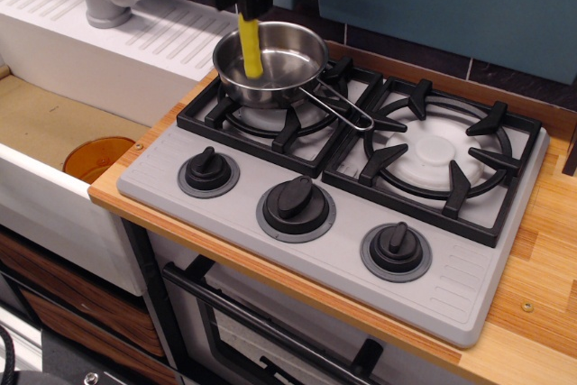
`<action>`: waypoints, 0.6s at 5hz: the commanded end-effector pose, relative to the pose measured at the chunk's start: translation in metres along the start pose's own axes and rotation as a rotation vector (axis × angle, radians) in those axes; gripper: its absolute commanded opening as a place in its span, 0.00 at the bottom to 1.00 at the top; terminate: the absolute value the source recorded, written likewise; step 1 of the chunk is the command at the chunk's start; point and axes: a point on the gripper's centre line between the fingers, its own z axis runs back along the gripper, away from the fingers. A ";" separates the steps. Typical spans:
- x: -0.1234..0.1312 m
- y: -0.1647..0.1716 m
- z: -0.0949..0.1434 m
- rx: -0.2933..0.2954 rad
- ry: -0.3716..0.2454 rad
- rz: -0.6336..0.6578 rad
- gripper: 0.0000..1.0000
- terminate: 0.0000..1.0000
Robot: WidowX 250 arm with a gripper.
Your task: Put pot or pan on stove and put fry in pot or pan
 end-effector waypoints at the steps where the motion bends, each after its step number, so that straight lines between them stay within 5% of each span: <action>1: -0.007 -0.021 0.043 0.078 -0.056 0.014 1.00 0.00; 3: -0.016 -0.031 0.051 0.092 -0.048 0.029 1.00 0.00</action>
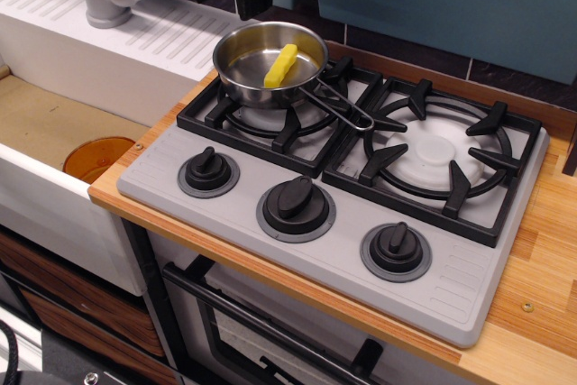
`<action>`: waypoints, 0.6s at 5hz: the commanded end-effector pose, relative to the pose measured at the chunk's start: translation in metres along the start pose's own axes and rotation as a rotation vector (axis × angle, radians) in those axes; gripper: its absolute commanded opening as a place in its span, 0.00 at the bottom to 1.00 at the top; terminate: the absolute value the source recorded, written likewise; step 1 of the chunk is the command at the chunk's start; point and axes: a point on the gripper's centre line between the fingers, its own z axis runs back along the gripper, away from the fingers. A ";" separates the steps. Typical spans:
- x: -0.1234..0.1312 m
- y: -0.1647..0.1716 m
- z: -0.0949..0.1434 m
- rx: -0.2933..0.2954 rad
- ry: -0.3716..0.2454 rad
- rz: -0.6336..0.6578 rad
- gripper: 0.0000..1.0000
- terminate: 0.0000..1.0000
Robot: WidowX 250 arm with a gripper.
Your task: Put pot or pan on stove and put fry in pot or pan
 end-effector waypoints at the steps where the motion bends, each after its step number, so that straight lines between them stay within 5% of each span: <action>1: 0.003 -0.011 0.027 0.045 -0.124 -0.007 1.00 0.00; 3: -0.009 -0.024 0.053 0.122 -0.129 0.032 1.00 0.00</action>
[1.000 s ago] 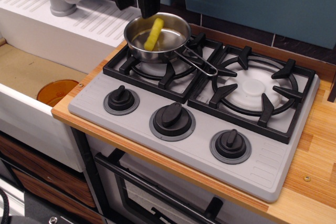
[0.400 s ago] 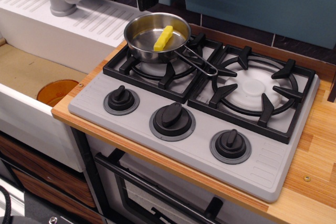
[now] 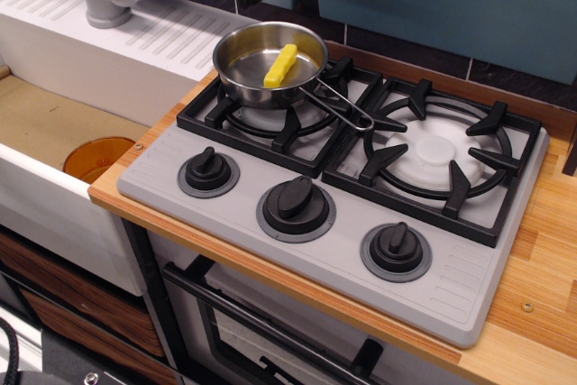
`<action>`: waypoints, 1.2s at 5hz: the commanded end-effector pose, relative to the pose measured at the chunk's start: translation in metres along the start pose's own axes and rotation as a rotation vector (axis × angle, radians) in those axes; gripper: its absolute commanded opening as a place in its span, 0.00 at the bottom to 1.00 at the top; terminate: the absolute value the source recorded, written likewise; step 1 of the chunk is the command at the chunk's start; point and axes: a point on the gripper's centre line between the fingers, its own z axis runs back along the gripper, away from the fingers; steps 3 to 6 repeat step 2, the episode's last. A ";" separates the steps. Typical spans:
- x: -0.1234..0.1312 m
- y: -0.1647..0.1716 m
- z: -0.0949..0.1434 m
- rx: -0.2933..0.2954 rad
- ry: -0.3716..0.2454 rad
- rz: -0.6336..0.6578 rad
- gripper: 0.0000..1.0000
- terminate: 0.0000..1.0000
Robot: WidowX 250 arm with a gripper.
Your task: Put pot or pan on stove and put fry in pot or pan
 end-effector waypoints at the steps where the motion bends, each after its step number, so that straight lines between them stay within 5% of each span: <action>1: -0.001 -0.019 0.036 0.109 -0.042 0.022 1.00 0.00; 2: -0.002 -0.023 0.033 0.123 -0.054 0.026 1.00 1.00; 6: -0.002 -0.023 0.033 0.123 -0.054 0.026 1.00 1.00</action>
